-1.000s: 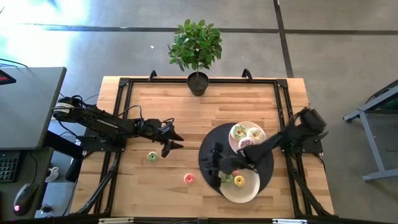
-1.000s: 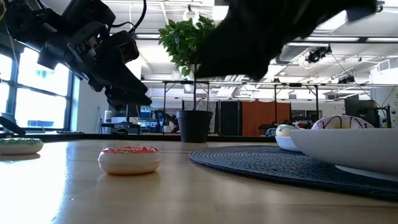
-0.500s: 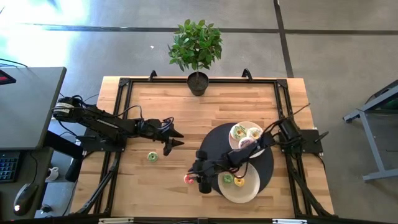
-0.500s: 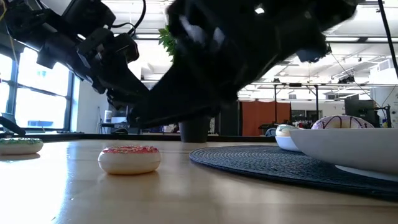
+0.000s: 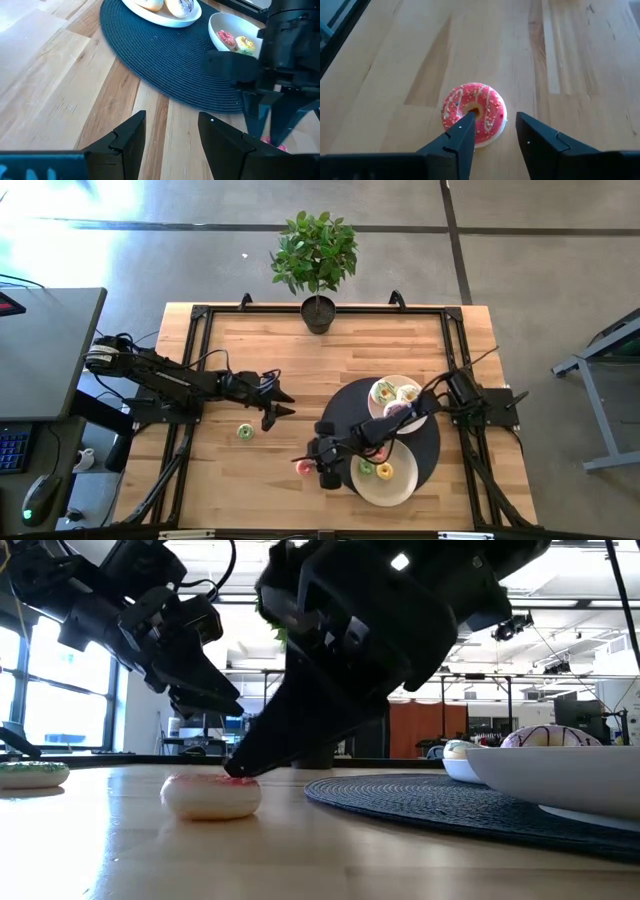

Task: Pick & Place donuts
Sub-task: Put the small pink donut on the bottom white plate

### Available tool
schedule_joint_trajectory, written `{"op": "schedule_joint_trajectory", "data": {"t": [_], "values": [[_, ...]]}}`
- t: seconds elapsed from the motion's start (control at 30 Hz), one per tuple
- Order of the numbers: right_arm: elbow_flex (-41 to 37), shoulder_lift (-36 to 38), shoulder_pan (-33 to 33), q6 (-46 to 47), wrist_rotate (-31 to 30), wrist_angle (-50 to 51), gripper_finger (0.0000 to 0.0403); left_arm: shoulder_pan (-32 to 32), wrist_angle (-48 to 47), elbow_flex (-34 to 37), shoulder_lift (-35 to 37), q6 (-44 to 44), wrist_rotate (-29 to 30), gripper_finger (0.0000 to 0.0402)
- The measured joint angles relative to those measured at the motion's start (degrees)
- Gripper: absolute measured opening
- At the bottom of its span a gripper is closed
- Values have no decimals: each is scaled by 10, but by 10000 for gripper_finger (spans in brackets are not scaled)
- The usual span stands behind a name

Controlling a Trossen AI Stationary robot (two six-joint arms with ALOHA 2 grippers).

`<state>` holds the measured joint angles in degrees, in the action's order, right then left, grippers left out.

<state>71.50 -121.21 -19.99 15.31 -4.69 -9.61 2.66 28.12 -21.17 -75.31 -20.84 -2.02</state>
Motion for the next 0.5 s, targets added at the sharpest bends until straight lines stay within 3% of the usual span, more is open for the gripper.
{"op": "schedule_joint_trajectory", "data": {"t": [0.4,0.5], "values": [[0,0,10,42,65,5,12,0,3,0,0,0,1,179],[0,0,4,37,66,-22,9,0,4,0,0,0,1,179]]}}
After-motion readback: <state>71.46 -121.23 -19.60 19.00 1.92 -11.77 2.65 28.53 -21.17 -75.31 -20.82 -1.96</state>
